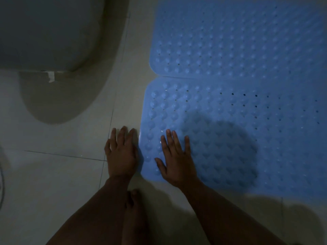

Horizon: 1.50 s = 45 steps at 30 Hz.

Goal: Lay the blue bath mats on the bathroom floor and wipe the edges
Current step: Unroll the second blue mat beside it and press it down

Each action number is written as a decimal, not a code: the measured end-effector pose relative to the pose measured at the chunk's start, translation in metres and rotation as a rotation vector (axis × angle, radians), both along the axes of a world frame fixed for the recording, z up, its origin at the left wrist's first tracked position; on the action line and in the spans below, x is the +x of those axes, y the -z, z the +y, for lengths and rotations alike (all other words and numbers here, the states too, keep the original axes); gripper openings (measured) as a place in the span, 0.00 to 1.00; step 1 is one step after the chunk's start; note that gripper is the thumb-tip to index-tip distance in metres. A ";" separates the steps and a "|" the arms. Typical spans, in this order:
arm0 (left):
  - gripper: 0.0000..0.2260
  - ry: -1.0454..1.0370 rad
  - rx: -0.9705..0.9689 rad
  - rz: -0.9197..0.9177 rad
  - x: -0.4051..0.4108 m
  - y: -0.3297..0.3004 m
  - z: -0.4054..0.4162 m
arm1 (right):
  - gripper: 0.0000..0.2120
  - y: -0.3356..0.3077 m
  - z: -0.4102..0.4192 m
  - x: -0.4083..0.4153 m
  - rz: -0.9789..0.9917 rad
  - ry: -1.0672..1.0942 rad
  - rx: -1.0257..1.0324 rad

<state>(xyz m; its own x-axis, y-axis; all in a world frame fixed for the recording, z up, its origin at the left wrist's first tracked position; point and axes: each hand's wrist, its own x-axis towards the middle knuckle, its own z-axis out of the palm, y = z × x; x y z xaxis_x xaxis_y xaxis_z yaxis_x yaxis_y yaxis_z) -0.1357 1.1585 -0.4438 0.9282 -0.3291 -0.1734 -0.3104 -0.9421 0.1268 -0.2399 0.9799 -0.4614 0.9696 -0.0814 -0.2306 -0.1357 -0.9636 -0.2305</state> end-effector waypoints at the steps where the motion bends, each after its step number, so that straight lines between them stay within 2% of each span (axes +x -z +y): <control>1: 0.25 0.000 -0.002 0.008 0.000 0.000 0.001 | 0.36 0.000 0.001 0.000 0.005 0.001 -0.001; 5: 0.25 -0.008 -0.028 0.023 -0.002 0.002 -0.001 | 0.39 -0.002 0.002 0.002 0.022 0.008 0.032; 9: 0.25 0.001 -0.039 0.024 -0.004 -0.001 -0.009 | 0.37 -0.006 -0.001 0.004 0.027 -0.005 0.077; 13: 0.26 0.012 -0.032 0.039 -0.009 -0.007 -0.018 | 0.30 -0.025 -0.019 0.028 0.039 -0.050 0.079; 17: 0.27 0.070 -0.043 0.061 -0.016 -0.012 -0.033 | 0.18 -0.066 -0.067 0.075 0.141 0.071 0.362; 22: 0.28 0.186 -0.105 0.077 -0.026 -0.008 -0.060 | 0.14 -0.080 -0.109 0.082 -0.098 0.254 0.455; 28: 0.38 0.229 -0.061 0.065 -0.042 0.014 -0.081 | 0.12 -0.070 -0.126 0.071 -0.234 0.246 0.420; 35: 0.39 0.227 -0.053 -0.023 -0.044 0.021 -0.084 | 0.11 -0.045 -0.152 0.073 -0.324 0.278 0.402; 42: 0.42 0.219 -0.066 -0.011 -0.041 0.021 -0.085 | 0.07 -0.034 -0.166 0.071 -0.373 0.296 0.324; 45: 0.42 0.211 -0.076 0.066 -0.039 0.018 -0.087 | 0.09 -0.038 -0.170 0.070 -0.336 0.280 0.307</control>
